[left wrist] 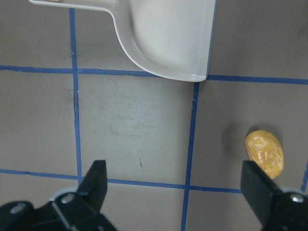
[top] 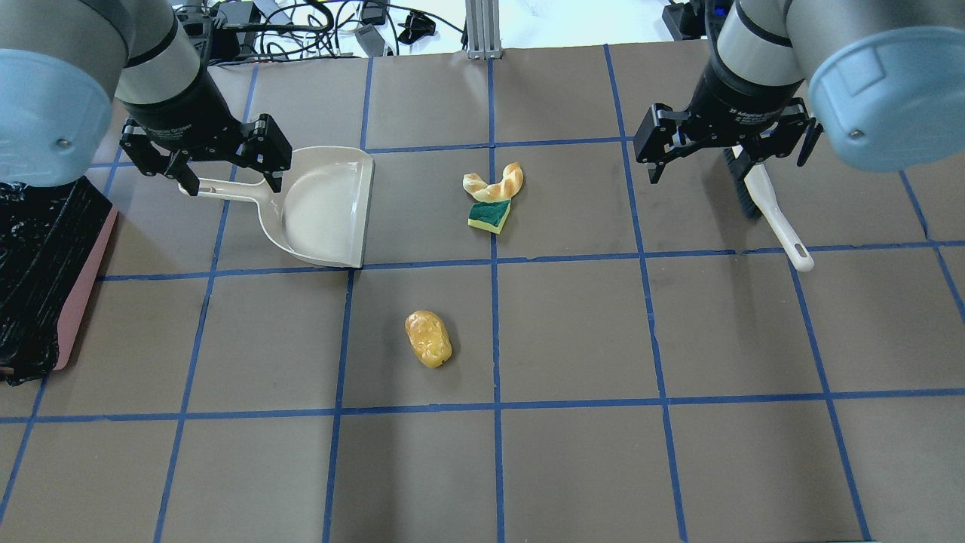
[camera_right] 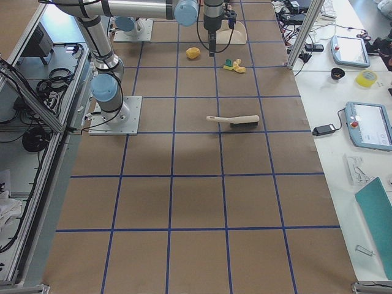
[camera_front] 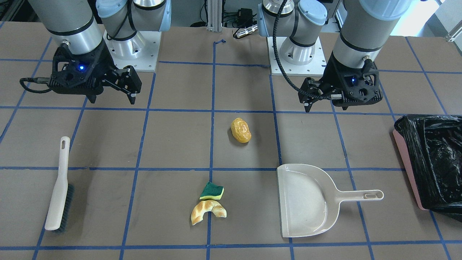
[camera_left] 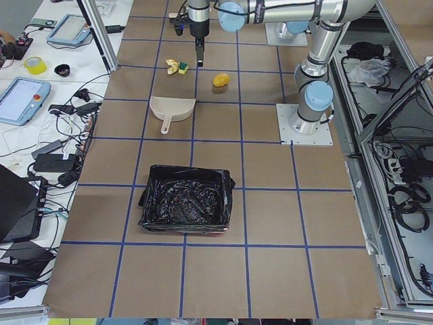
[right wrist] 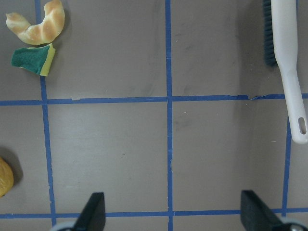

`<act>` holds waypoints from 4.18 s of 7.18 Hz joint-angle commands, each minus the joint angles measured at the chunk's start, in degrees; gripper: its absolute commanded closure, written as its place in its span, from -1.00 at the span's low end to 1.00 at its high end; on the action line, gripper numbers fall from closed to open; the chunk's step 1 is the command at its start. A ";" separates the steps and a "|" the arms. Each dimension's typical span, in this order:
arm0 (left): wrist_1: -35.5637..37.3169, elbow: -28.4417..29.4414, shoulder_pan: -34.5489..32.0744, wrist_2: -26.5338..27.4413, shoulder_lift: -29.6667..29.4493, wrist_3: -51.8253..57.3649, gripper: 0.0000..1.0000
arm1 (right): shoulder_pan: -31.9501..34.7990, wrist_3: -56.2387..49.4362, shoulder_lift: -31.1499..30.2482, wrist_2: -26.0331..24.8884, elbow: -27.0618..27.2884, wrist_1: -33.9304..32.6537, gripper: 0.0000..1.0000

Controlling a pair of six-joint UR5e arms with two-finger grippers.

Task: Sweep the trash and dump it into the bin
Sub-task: 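Grasp the white dustpan handle with the left gripper, then grasp the white brush handle with the right gripper while the left gripper lifts the dustpan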

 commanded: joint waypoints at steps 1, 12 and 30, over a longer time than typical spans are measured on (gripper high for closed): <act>-0.16 -0.19 0.00 0.02 -0.04 0.23 -1.00 | 0.00 0.02 0.07 0.13 0.09 0.00 -1.00; 8.01 0.42 10.37 -2.69 -6.62 -38.54 -1.00 | -0.09 -0.25 -0.28 0.13 0.44 0.00 -1.00; 12.67 11.49 16.78 -0.77 -30.97 -72.02 -0.75 | -21.71 -31.37 16.41 -5.99 4.90 -13.89 -1.00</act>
